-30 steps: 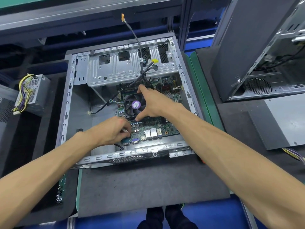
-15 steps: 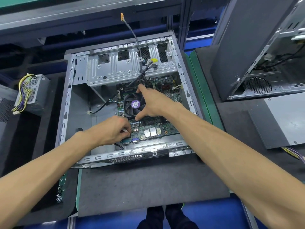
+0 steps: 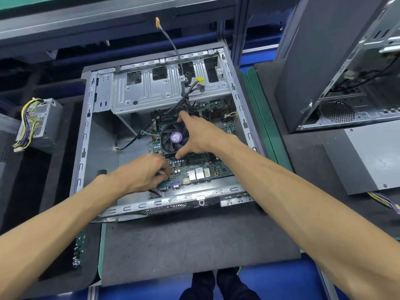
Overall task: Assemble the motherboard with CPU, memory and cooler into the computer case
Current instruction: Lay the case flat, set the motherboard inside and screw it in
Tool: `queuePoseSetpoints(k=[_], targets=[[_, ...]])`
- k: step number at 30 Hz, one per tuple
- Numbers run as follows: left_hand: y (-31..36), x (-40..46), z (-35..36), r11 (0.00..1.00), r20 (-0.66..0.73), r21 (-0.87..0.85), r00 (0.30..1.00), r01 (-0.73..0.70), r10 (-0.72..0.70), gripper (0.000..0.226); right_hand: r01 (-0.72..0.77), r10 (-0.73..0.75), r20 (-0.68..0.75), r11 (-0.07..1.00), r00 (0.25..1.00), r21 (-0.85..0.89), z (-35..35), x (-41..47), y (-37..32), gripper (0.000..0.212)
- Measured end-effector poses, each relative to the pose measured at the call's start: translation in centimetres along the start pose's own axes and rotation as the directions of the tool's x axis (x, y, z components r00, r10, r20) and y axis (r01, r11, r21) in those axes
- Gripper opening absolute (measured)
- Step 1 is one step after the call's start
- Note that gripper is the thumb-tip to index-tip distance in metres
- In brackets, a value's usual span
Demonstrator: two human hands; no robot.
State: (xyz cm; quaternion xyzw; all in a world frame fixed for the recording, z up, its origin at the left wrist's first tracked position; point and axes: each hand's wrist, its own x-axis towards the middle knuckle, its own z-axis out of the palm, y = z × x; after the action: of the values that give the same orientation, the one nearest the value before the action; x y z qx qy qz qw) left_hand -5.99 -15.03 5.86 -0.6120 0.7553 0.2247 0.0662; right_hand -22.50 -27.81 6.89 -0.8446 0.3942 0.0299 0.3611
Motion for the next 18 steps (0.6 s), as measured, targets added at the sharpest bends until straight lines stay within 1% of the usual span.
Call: queuePoseSetpoints(k=[9, 18], targets=[[0.06, -0.25, -0.09, 0.998, -0.023, -0.065, 1.0, 0.011, -0.013, 0.009, 0.007, -0.007, -0.001, 1.0, 1.0, -0.012, -0.01, -0.02, -0.09, 0.116], [0.24, -0.05, -0.04, 0.999, -0.018, -0.05, 1.0, 0.011, -0.012, 0.009, 0.006, -0.006, 0.0, 1.0, 1.0, -0.02, -0.06, -0.14, -0.11, 0.116]])
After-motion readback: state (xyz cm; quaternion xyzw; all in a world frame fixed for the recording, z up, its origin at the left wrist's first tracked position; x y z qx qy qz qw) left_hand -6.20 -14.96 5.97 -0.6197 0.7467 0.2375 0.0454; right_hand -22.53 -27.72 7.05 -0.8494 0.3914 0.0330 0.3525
